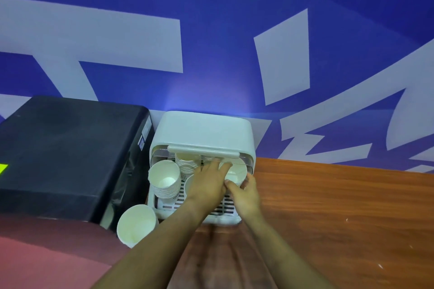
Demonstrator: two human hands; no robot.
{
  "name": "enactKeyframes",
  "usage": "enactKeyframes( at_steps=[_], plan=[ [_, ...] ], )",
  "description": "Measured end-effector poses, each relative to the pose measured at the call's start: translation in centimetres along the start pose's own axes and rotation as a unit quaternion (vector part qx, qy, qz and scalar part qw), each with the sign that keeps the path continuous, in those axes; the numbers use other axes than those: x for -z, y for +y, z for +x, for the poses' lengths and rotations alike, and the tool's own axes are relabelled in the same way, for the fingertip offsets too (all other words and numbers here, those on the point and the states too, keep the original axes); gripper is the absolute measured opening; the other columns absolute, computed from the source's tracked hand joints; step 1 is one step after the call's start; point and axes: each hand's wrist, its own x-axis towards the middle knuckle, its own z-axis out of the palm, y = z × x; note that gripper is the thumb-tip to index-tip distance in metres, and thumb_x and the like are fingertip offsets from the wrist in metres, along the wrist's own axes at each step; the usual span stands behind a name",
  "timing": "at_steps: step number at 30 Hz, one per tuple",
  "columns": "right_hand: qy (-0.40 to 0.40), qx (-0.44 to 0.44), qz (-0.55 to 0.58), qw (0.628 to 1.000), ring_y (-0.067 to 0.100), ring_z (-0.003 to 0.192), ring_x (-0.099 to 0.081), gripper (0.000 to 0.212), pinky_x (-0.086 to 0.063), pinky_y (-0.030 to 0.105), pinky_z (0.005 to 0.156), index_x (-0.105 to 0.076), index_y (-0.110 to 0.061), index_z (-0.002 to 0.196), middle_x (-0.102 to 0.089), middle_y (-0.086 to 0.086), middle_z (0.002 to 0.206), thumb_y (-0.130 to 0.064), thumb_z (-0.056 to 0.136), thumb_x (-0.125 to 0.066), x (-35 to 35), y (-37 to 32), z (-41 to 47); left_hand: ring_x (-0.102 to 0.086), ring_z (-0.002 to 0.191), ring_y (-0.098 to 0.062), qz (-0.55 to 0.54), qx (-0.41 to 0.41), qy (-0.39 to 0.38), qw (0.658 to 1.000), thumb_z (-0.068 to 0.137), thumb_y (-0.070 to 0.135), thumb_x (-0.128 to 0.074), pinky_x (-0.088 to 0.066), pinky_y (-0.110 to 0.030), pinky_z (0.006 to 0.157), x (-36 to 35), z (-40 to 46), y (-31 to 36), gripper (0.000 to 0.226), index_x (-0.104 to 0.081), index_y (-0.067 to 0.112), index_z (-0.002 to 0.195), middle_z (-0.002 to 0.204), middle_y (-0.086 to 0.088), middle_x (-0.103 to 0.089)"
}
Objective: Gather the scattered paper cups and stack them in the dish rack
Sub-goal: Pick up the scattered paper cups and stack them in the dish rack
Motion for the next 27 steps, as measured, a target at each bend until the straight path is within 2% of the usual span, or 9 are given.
enactKeyframes(
  at_steps=[6, 9, 12, 14, 16, 18, 20, 23, 27],
  plan=[
    [0.057, 0.011, -0.026, 0.998, 0.017, 0.098, -0.064, 0.031, -0.049, 0.03, 0.087, -0.063, -0.018, 0.115, -0.069, -0.001, 0.104, -0.019, 0.084, -0.068, -0.3, -0.7, -0.2, -0.036, 0.134, -0.02, -0.027, -0.003, 0.018, 0.999, 0.09, 0.036, -0.053, -0.023, -0.038, 0.112, 0.2, -0.1, -0.8, 0.057, -0.033, 0.029, 0.143, 0.145, 0.004, -0.039],
    [0.047, -0.014, -0.044, 0.998, 0.02, 0.096, -0.064, 0.027, -0.051, 0.036, 0.088, -0.063, -0.019, 0.108, -0.067, -0.003, 0.101, -0.026, 0.083, -0.07, 0.4, -0.5, -0.7, -0.032, 0.136, -0.013, -0.024, -0.014, 0.037, 0.999, 0.088, 0.043, -0.056, -0.023, -0.035, 0.111, 0.5, -2.4, -1.4, 0.058, -0.035, 0.031, 0.142, 0.146, 0.009, -0.037],
    [0.046, -0.029, -0.052, 0.997, 0.025, 0.104, -0.063, 0.055, -0.05, 0.046, 0.095, -0.059, -0.014, 0.118, -0.065, 0.002, 0.111, -0.038, 0.071, -0.073, 0.9, -0.2, -1.5, -0.033, 0.135, -0.012, -0.033, -0.013, 0.046, 0.998, 0.088, 0.046, -0.056, -0.022, -0.034, 0.112, 1.5, -5.2, -2.6, 0.057, -0.039, 0.032, 0.14, 0.146, 0.011, -0.037],
    [0.042, -0.028, -0.067, 0.997, 0.024, 0.098, -0.063, 0.062, -0.051, 0.045, 0.093, -0.053, -0.014, 0.124, -0.063, 0.006, 0.111, -0.035, 0.069, -0.074, 1.2, -0.4, -2.3, -0.038, 0.132, -0.015, -0.028, 0.004, 0.055, 0.998, 0.084, 0.046, -0.061, -0.028, -0.035, 0.109, 2.6, -7.3, -3.9, 0.058, -0.043, 0.031, 0.138, 0.142, 0.009, -0.043],
    [0.015, -0.012, -0.087, 0.996, 0.02, 0.081, -0.061, 0.039, -0.05, 0.036, 0.078, -0.054, -0.015, 0.111, -0.063, 0.007, 0.098, -0.021, 0.078, -0.072, 1.3, -0.7, -3.6, -0.041, 0.129, -0.019, -0.022, 0.043, 0.055, 0.997, 0.081, 0.045, -0.065, -0.032, -0.036, 0.104, 3.5, -9.7, -5.5, 0.061, -0.045, 0.03, 0.137, 0.139, 0.007, -0.046],
    [-0.042, 0.006, -0.126, 0.991, 0.018, 0.075, -0.059, 0.018, -0.048, 0.033, 0.076, -0.057, -0.021, 0.094, -0.064, 0.005, 0.09, -0.014, 0.081, -0.068, 0.7, -0.8, -4.9, -0.038, 0.13, -0.02, -0.015, 0.096, 0.025, 0.995, 0.081, 0.045, -0.064, -0.033, -0.037, 0.104, 4.0, -12.0, -7.1, 0.067, -0.037, 0.032, 0.141, 0.141, 0.008, -0.04],
    [-0.117, 0.023, -0.187, 0.975, 0.017, 0.077, -0.059, 0.015, -0.048, 0.03, 0.079, -0.058, -0.025, 0.084, -0.062, -0.002, 0.08, -0.013, 0.08, -0.067, -0.5, -0.7, -6.4, -0.036, 0.13, -0.02, -0.004, 0.127, -0.008, 0.992, 0.082, 0.043, -0.063, -0.034, -0.034, 0.104, 4.4, -13.6, -8.2, 0.071, -0.03, 0.032, 0.144, 0.143, 0.009, -0.036],
    [-0.195, 0.052, -0.252, 0.946, 0.007, 0.069, -0.053, 0.013, -0.042, 0.017, 0.068, -0.059, -0.023, 0.089, -0.054, -0.01, 0.071, -0.015, 0.081, -0.067, -2.7, 0.0, -8.6, -0.036, 0.131, -0.02, 0.017, 0.111, -0.029, 0.993, 0.083, 0.038, -0.064, -0.036, -0.032, 0.105, 4.3, -14.6, -8.5, 0.074, -0.027, 0.028, 0.146, 0.145, 0.004, -0.035],
    [-0.235, 0.064, -0.287, 0.926, 0.008, 0.079, -0.054, 0.027, -0.038, 0.011, 0.066, -0.058, -0.023, 0.105, -0.059, -0.004, 0.09, -0.021, 0.081, -0.069, -5.2, 1.0, -10.6, -0.025, 0.139, -0.024, 0.087, 0.119, -0.072, 0.986, 0.087, 0.023, -0.06, -0.033, -0.035, 0.109, 3.6, -14.4, -8.3, 0.073, -0.021, 0.025, 0.148, 0.15, -0.005, -0.027]
  ],
)
